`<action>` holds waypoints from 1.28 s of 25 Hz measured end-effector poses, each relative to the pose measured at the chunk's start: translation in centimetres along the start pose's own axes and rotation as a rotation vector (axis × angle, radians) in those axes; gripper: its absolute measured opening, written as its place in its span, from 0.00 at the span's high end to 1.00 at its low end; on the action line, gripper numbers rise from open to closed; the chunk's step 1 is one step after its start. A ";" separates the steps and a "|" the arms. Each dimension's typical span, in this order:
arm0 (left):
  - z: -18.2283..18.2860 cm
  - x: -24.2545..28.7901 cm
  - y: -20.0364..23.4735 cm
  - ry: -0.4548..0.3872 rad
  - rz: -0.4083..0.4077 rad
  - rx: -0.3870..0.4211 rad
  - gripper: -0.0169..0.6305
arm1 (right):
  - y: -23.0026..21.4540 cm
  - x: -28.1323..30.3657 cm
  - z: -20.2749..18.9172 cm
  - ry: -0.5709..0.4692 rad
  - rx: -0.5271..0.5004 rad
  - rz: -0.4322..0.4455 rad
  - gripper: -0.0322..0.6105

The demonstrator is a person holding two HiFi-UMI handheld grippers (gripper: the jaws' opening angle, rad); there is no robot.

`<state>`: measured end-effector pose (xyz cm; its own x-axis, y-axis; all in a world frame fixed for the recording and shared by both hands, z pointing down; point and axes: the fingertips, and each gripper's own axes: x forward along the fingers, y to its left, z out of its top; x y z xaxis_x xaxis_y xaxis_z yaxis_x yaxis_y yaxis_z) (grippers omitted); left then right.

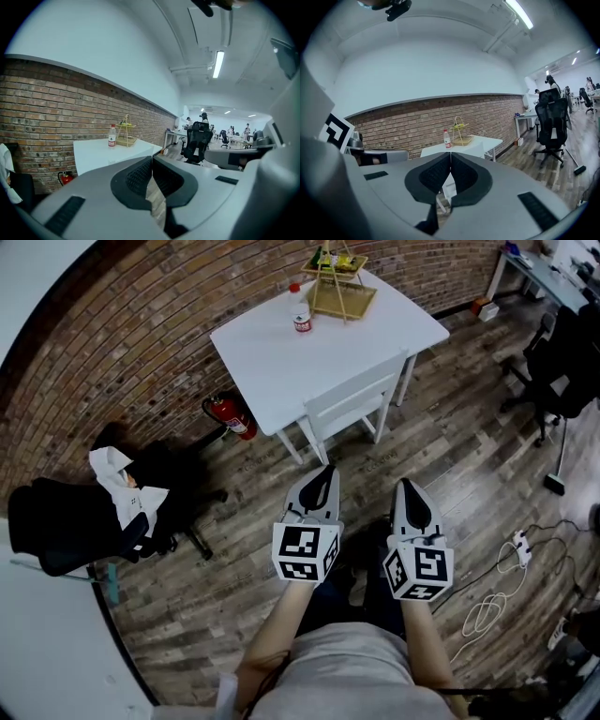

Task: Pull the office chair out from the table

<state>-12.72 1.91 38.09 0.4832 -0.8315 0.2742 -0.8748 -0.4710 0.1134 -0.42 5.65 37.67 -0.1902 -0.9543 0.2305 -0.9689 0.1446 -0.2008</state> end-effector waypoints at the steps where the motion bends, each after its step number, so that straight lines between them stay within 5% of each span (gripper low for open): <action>1: 0.2 1.1 -0.1 0.003 0.002 0.000 0.95 | -0.7 0.9 0.3 0.001 -0.002 0.011 0.93; 18: 5.6 19.8 -1.1 0.010 0.122 0.004 0.95 | -12.7 15.5 6.6 0.068 -0.065 0.188 0.93; 28: 5.0 22.5 1.0 0.032 0.258 -0.060 0.95 | -13.9 21.2 6.8 0.114 -0.088 0.271 0.93; 32: 4.0 22.6 2.5 0.099 0.276 -0.005 0.95 | -13.0 22.7 6.1 0.142 -0.086 0.288 0.93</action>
<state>-3.86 -19.23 40.76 0.2218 -0.8951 0.3868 -0.9729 -0.2296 0.0266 8.85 -19.49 39.75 -0.4725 -0.8260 0.3073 -0.8808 0.4305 -0.1973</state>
